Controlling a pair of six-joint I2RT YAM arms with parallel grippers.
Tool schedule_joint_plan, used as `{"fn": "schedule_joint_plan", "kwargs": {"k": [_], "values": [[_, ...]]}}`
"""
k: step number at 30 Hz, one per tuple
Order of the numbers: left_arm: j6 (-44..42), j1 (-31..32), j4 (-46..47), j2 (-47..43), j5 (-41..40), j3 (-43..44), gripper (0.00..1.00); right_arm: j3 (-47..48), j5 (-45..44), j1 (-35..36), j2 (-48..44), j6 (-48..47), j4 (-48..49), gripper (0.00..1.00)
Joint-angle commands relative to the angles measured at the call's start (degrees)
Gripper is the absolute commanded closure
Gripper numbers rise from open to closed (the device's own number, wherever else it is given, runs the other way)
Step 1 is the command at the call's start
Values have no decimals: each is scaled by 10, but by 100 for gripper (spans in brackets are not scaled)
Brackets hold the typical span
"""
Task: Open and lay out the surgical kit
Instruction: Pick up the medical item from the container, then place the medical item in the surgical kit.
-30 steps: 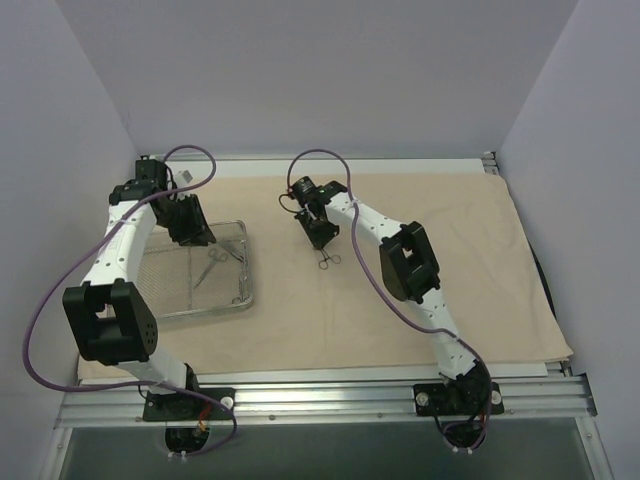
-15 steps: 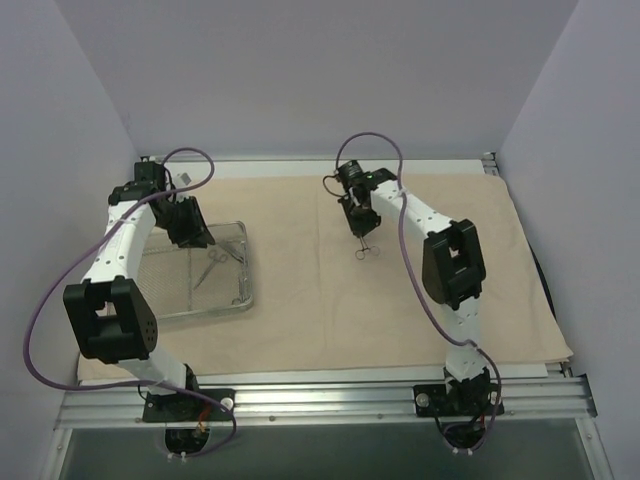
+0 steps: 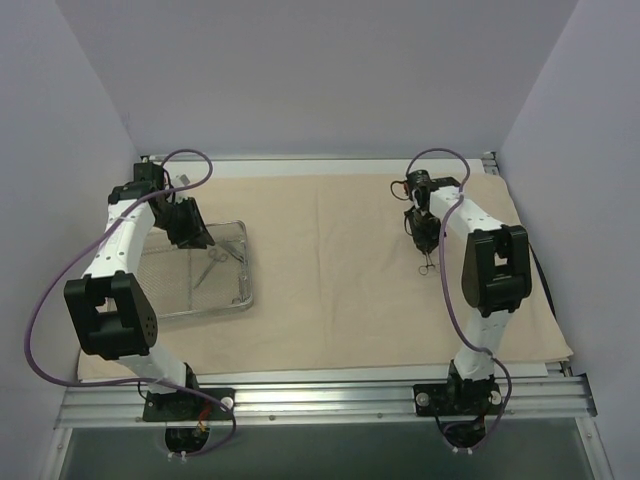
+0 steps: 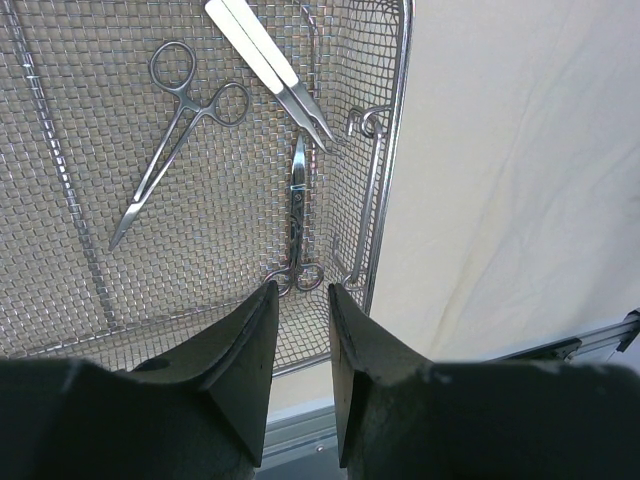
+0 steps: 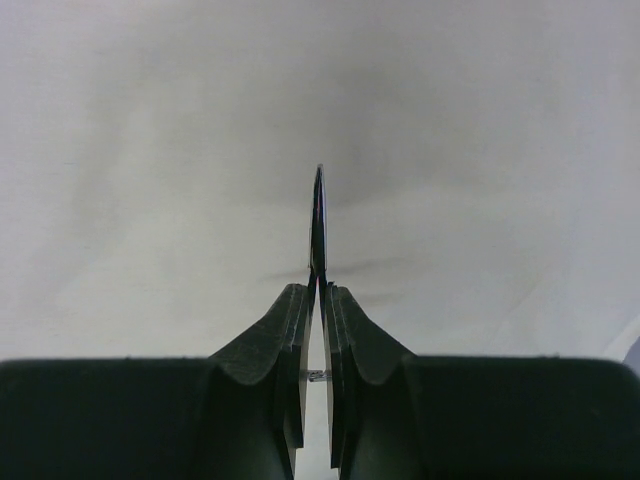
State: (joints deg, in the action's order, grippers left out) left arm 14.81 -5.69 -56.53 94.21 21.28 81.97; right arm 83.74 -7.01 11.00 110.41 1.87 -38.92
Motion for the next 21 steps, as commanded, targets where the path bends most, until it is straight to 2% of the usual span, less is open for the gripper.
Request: {"fn": "schedule_joint_plan", "kwargs": {"k": [1,6,13,15,21], "values": [[-3,-5,11,3,13,5,64,-37,-48,-37,-36,-36,-20,100],[-5,-5,10,3,12,7,64,-88,-47,-106,-38,-55,13,100],[-6,-8,8,9,12,13,63,-105,-31,-107,-11,-52,28,100],[-7,-9,7,10,10,14,60,-106,-35,-107,-5,-50,28,100],[-8,-10,8,11,6,13,51,-106,-51,-107,-1,-35,26,85]]}}
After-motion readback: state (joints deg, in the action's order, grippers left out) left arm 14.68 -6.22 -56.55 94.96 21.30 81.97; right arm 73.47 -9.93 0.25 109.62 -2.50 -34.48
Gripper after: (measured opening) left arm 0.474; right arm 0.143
